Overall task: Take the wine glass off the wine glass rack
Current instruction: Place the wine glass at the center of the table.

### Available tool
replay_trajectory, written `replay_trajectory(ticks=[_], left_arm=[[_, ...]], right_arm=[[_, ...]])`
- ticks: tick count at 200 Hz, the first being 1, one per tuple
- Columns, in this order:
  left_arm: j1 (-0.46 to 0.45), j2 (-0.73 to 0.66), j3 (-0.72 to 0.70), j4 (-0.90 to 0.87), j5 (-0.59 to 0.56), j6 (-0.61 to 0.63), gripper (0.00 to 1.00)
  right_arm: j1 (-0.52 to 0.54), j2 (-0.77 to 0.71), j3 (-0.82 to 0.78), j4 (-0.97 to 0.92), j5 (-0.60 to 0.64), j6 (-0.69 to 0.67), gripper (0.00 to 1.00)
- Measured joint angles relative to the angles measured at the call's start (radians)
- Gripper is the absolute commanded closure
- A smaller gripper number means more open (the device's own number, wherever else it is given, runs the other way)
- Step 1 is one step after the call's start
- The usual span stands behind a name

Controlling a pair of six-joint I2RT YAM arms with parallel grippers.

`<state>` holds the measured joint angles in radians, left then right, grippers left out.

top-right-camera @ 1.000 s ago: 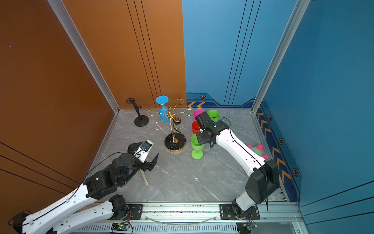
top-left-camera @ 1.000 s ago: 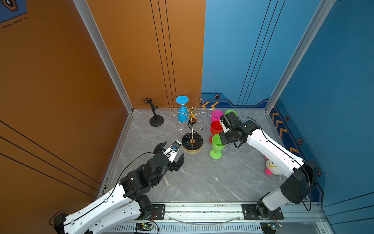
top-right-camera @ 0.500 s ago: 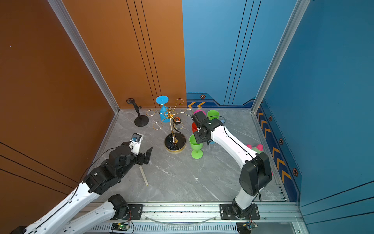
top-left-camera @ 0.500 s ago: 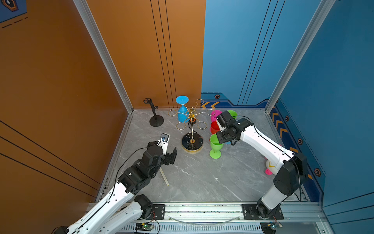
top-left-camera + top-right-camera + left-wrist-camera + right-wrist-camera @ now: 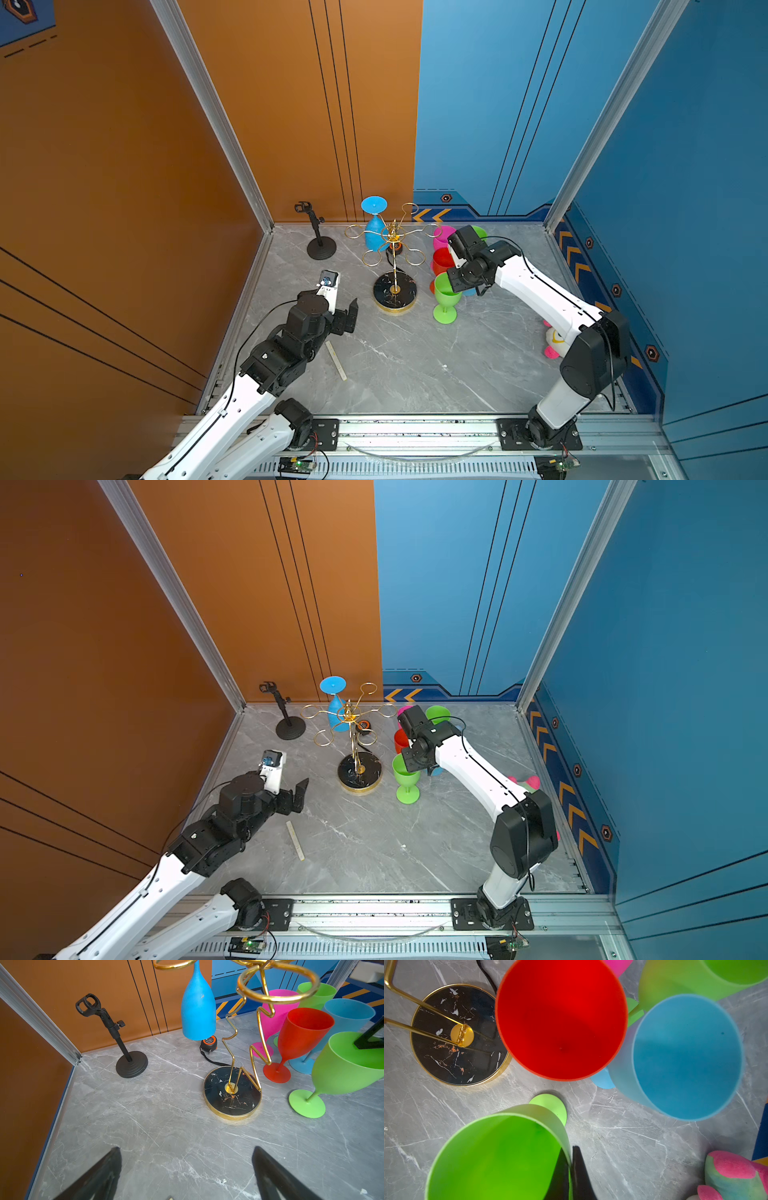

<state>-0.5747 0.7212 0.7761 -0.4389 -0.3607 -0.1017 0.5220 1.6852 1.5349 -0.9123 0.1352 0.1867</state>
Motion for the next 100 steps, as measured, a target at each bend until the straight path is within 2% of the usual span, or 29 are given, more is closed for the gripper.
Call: replay_trajectory(ticks=[100], left_arm=[[0.006,0.0,0.0,0.0,0.014,-0.002,0.02]], right_arm=[[-0.01,0.027,0.0,0.024,-0.028,0.0,0.95]])
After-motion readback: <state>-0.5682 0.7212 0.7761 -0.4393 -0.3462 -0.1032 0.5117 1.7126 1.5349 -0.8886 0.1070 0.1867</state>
